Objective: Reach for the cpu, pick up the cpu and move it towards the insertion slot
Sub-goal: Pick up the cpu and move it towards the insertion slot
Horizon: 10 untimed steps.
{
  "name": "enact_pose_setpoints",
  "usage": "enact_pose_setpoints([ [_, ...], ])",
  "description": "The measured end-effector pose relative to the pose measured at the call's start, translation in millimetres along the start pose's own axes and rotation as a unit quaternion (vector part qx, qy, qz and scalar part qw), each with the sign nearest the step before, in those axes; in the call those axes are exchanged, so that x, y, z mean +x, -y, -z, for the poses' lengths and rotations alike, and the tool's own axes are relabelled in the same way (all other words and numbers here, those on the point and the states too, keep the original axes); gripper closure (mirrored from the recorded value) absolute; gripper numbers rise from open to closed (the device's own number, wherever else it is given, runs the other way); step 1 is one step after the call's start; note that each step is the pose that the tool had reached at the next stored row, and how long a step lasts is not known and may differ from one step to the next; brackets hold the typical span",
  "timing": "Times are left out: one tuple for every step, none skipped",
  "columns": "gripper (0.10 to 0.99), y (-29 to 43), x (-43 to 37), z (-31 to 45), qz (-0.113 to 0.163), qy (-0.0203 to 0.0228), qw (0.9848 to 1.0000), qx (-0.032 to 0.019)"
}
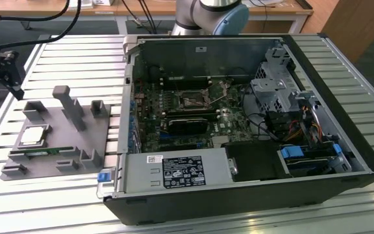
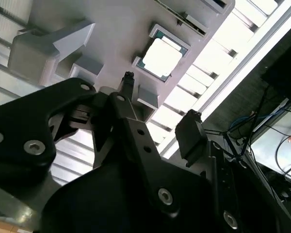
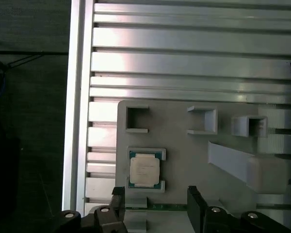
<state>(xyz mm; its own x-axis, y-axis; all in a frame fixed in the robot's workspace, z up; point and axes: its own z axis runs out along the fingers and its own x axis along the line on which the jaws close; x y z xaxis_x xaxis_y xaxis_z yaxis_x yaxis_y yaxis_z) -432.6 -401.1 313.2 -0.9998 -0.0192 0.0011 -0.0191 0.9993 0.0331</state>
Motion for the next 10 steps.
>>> enact_pose_setpoints([
  [0.502, 0.4, 0.0, -1.8, 0.0, 0.0, 1.0, 0.0],
  [0.443, 1.0, 0.0, -3.5, 0.0, 0.0, 1.0, 0.0],
  [0.384, 1.8, 0.0, -5.3, 0.0, 0.0, 1.0, 0.0],
  [0.325, 2.2, 0.1, -7.1, 0.0, 0.0, 1.0, 0.0],
  [0.325, 2.3, 0.1, -8.9, 0.0, -0.0002, 1.0, 0.0],
  [0.325, 2.5, 0.1, -10.7, 0.0, -0.0004, 1.0, 0.0],
  [0.263, 2.8, 0.1, -12.5, 0.0, -0.0005, 1.0, 0.0],
  [0.263, 3.0, 0.1, -14.4, 0.0, -0.0006, 1.0, 0.0],
  [0.263, 3.2, 0.1, -16.3, 0.0, -0.0007, 1.0, 0.0],
  [0.263, 3.4, 0.1, -18.1, 0.0, -0.0007, 1.0, 0.0],
])
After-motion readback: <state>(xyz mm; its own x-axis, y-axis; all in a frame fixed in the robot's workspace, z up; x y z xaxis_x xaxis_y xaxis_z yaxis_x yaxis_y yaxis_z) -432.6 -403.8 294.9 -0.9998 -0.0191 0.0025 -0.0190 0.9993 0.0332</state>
